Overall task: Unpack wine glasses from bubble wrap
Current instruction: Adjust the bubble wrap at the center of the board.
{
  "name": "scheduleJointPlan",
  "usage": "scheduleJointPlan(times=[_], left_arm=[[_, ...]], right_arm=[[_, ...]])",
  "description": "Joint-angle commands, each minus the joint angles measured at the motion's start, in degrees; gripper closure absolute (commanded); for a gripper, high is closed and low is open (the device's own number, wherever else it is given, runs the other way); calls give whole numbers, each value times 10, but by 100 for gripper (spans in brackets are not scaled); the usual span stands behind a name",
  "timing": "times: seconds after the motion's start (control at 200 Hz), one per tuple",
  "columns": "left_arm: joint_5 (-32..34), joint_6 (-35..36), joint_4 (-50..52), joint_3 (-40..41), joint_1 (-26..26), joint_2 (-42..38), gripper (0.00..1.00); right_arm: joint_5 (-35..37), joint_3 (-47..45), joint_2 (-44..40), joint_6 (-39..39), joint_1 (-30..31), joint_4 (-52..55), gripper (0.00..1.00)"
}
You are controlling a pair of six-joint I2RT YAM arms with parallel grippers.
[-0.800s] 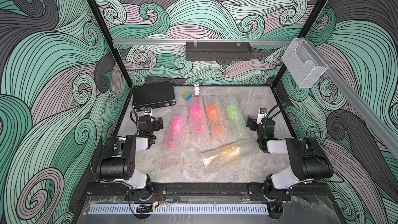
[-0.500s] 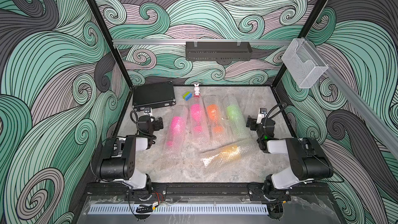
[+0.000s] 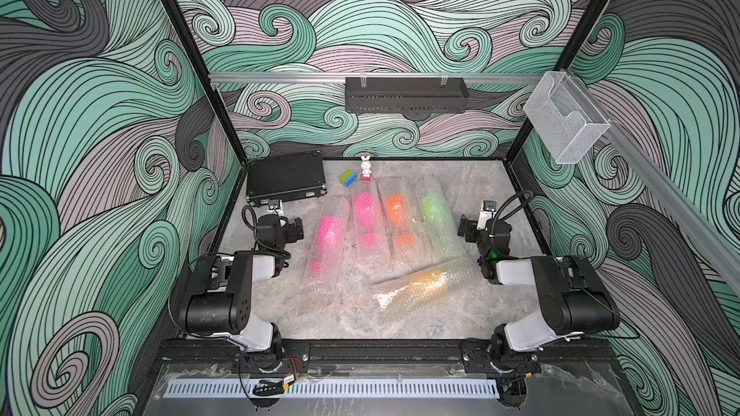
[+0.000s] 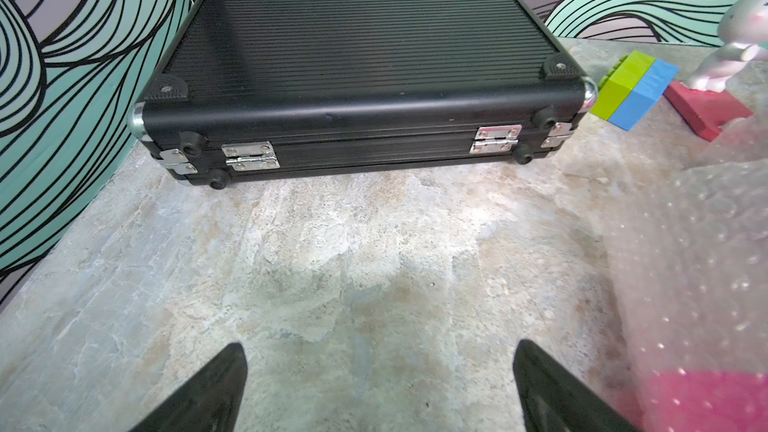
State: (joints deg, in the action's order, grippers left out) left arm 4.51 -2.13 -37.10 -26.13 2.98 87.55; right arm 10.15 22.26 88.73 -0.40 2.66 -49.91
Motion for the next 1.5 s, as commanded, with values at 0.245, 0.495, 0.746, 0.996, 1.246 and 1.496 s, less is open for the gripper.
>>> scheduleJointPlan(times=[0.245, 0.495, 0.746, 0.996, 1.246, 1.496], left_arm=[[1, -5, -3, -12, 2, -1, 1], [12, -5, -8, -14, 3, -8, 5], [-30, -53, 311, -207, 5, -43, 7], [-158, -149, 408, -338, -6, -18, 3], [-206, -231, 404, -357, -52, -11, 5], [-230, -279, 367, -336, -105, -13, 5]], right_arm=[[5, 1, -7, 4, 0, -3, 0], [0, 1, -10, 5, -2, -8, 0], [-42, 139, -79, 7, -5, 285, 0], [-108, 234, -116, 74, 10, 465, 6], [-97, 296, -131, 90, 67, 605, 5], [-46, 323, -123, 81, 129, 728, 6]])
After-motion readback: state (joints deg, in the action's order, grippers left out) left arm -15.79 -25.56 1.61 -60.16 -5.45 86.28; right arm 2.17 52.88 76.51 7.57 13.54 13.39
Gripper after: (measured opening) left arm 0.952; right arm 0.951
